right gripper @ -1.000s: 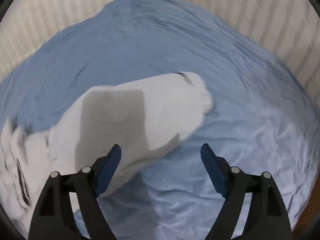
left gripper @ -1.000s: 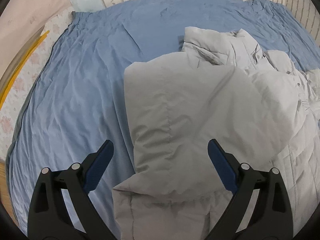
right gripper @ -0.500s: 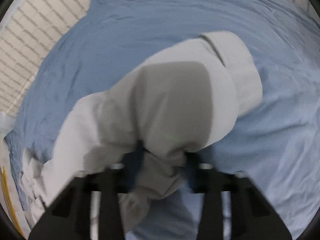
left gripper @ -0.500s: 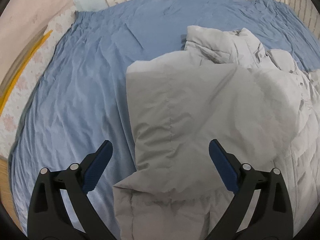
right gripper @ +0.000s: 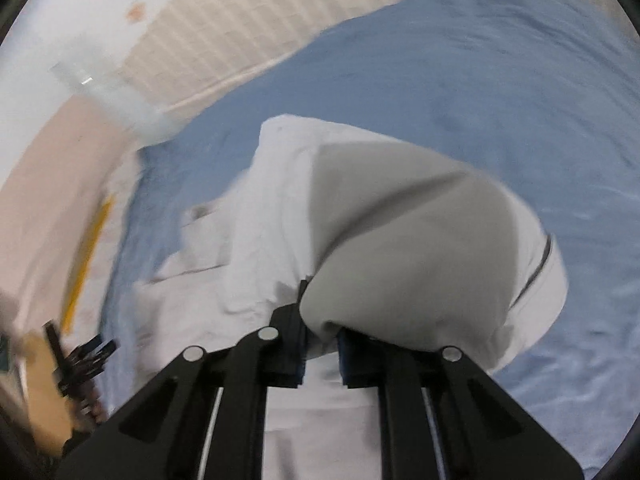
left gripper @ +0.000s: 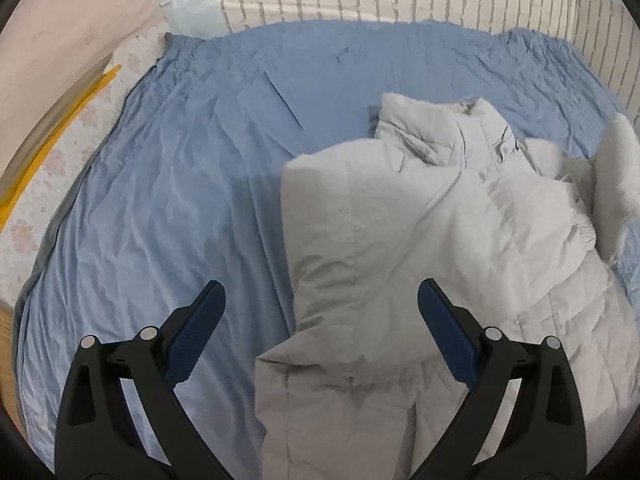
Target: Fold large clothes
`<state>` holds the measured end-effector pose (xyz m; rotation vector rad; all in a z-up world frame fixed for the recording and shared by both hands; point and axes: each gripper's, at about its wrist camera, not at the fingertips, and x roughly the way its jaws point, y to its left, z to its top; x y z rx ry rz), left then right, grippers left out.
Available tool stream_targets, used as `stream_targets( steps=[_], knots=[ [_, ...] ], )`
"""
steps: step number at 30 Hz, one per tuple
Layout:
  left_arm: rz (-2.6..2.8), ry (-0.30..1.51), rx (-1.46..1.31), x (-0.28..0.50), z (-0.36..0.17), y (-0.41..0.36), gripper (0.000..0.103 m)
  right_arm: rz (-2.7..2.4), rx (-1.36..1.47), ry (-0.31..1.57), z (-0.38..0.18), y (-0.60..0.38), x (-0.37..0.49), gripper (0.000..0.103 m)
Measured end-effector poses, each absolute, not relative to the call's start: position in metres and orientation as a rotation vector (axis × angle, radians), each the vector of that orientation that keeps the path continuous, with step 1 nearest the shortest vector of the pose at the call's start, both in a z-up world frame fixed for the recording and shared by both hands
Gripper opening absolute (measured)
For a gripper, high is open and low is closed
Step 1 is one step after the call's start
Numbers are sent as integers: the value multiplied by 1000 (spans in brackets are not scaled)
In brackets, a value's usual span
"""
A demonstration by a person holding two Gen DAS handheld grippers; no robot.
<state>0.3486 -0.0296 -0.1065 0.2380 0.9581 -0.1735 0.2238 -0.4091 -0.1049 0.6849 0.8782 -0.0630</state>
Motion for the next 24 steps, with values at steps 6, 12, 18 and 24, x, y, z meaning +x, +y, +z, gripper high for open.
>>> stream_targets(
  steps=[6,12,18,24],
  knots=[
    [-151,944,223,346,-93,-12,96,159,641,925,-101,-309,266,11],
    [-117,952,226,354,-94,3,96,188,521,1010,-126,-256,301,10],
    [-113,989,237,355,-111,8,96,148,538,1085,-160,-258,307,24],
    [-123,987,226,351,-112,9,96,122,475,1040,-120,-270,260,65]
  ],
)
